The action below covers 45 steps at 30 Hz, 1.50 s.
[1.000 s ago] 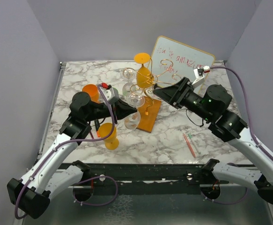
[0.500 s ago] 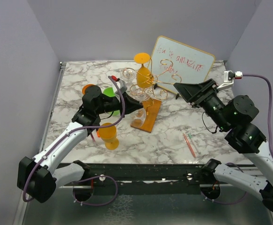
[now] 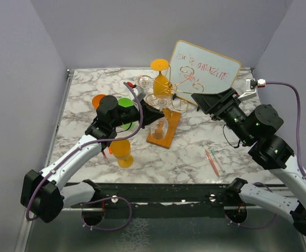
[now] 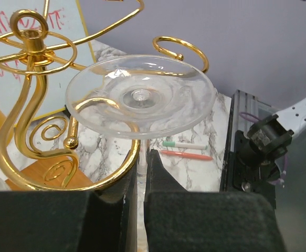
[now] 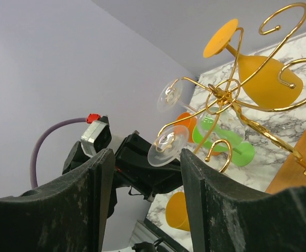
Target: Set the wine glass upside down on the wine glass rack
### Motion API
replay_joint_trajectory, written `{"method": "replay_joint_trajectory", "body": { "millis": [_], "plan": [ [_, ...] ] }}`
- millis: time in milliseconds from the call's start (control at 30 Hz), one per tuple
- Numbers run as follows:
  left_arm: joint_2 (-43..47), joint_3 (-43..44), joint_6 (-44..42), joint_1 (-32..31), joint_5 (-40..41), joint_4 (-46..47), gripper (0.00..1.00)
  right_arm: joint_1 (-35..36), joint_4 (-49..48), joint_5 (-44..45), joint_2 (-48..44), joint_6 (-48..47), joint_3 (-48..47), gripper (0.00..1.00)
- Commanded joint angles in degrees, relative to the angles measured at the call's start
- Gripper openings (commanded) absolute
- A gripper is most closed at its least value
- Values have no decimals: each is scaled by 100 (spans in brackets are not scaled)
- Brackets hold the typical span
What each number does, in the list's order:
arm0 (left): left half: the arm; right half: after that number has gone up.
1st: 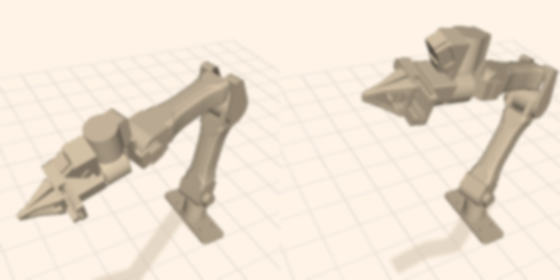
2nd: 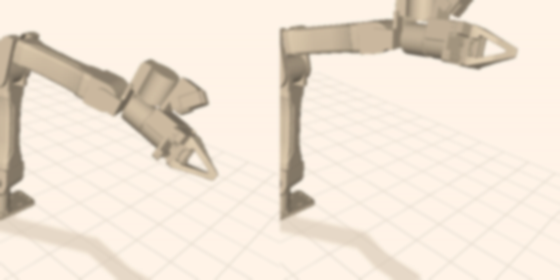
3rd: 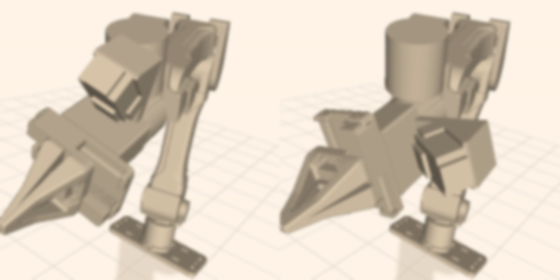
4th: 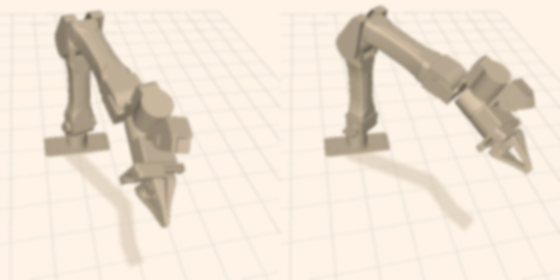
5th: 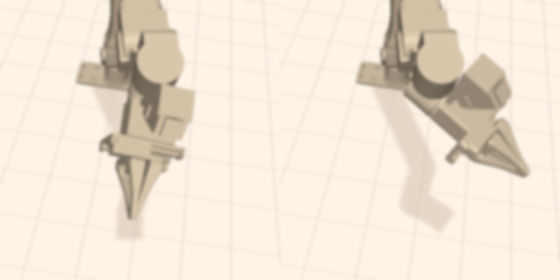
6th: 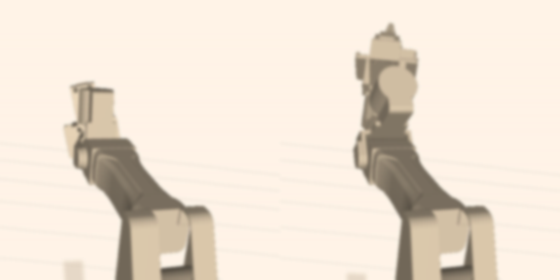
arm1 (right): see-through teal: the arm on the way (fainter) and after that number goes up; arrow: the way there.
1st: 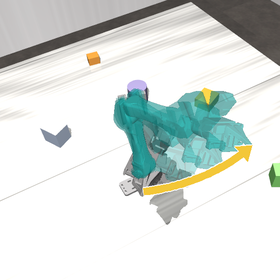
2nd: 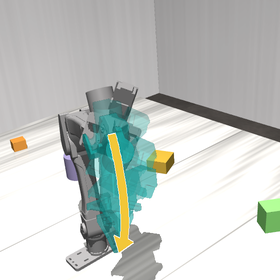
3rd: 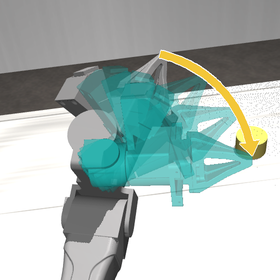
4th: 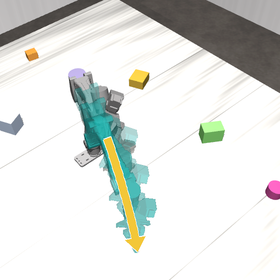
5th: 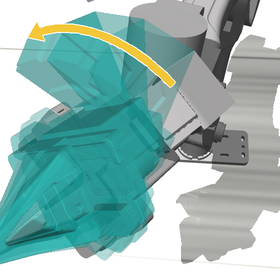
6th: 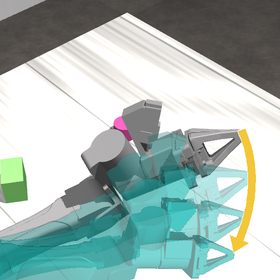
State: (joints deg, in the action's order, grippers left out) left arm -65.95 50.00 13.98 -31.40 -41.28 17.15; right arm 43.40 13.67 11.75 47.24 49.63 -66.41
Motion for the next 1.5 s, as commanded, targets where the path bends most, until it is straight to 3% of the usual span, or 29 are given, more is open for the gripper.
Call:
{"method": "replay_joint_trajectory", "body": {
  "millis": [0, 533, 833, 1100, 1467],
  "plan": [
    [10, -166, 487, -33, 747, 735, 0, -7, 49, 45, 33, -40, 80, 58],
    [59, -470, 866, -86, 1350, 1138, 0, -7, 373, -1468, 834, -364, -144, 55],
    [175, -753, 982, -86, 1792, 1400, 0, -6, 786, -909, 946, -356, -66, 47],
    [207, -814, 984, -83, 2022, 1440, 0, -7, 781, -715, 934, -212, -47, 52],
    [121, -703, 1020, -86, 2351, 1449, 0, -7, 272, 102, 1325, -105, 207, 48]
  ]
}}
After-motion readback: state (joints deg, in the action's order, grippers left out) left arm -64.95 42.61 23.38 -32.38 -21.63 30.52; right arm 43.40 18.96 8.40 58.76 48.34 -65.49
